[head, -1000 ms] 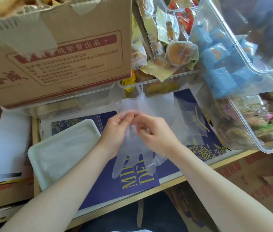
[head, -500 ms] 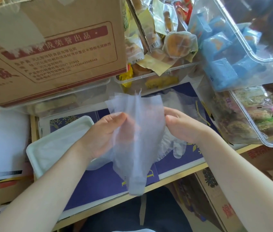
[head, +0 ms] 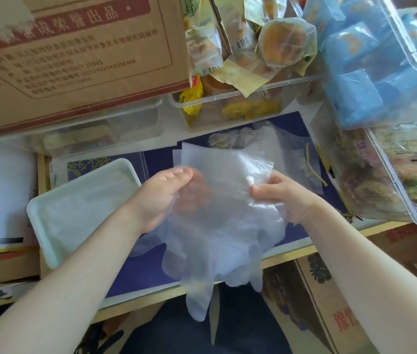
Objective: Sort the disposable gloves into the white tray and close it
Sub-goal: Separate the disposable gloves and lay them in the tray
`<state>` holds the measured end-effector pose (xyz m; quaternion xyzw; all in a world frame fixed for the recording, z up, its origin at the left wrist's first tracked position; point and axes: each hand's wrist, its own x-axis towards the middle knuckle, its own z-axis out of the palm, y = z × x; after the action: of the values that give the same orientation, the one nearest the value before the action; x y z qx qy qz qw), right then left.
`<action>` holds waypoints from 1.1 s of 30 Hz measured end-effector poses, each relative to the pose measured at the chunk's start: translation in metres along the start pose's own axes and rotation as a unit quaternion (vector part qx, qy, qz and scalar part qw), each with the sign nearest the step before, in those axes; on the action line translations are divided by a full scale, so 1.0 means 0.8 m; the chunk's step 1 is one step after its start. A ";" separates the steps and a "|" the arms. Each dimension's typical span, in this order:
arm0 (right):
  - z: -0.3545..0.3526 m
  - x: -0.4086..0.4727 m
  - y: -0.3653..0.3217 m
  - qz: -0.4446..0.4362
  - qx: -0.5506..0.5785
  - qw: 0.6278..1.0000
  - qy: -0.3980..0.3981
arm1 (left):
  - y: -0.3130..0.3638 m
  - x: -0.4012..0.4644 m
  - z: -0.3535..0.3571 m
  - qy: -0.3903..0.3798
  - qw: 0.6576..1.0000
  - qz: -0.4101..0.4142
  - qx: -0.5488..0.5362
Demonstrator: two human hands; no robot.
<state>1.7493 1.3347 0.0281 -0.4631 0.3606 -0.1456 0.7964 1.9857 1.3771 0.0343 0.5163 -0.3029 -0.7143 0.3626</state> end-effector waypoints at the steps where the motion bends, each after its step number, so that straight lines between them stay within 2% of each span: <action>1: -0.005 -0.001 0.000 0.011 -0.019 1.000 0.021 | -0.005 0.002 0.001 0.013 1.000 -0.009 0.020; 6: -0.029 0.020 0.010 0.054 -0.114 0.989 0.083 | -0.035 0.017 -0.002 0.011 0.995 -0.097 0.006; 9: -0.045 0.038 0.032 0.087 -0.136 0.977 0.143 | -0.054 0.025 -0.008 0.036 0.991 -0.110 0.070; 12: -0.054 0.051 0.043 0.089 -0.226 0.953 0.179 | -0.074 0.026 -0.011 0.051 0.983 -0.127 0.125; 14: -0.061 0.056 0.044 0.099 -0.228 0.949 0.192 | -0.084 0.026 -0.012 0.061 0.972 -0.122 0.193; 17: -0.062 0.063 0.043 0.112 -0.176 0.959 0.190 | -0.092 0.027 -0.009 0.095 0.968 -0.109 0.204; 24: -0.043 0.078 0.039 0.059 -0.222 0.963 0.141 | -0.090 0.027 0.005 0.098 0.958 -0.045 0.266; 27: -0.043 0.076 0.023 0.034 -0.215 0.965 0.146 | -0.080 0.023 0.002 0.093 0.964 -0.013 0.250; 33: -0.040 0.059 -0.007 0.024 -0.159 0.983 0.085 | -0.061 0.026 0.010 0.092 0.980 0.023 0.175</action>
<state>1.7603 1.2850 0.0026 -0.5607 0.4563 -0.1059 0.6828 1.9637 1.3870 -0.0137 0.6282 -0.4005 -0.5908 0.3095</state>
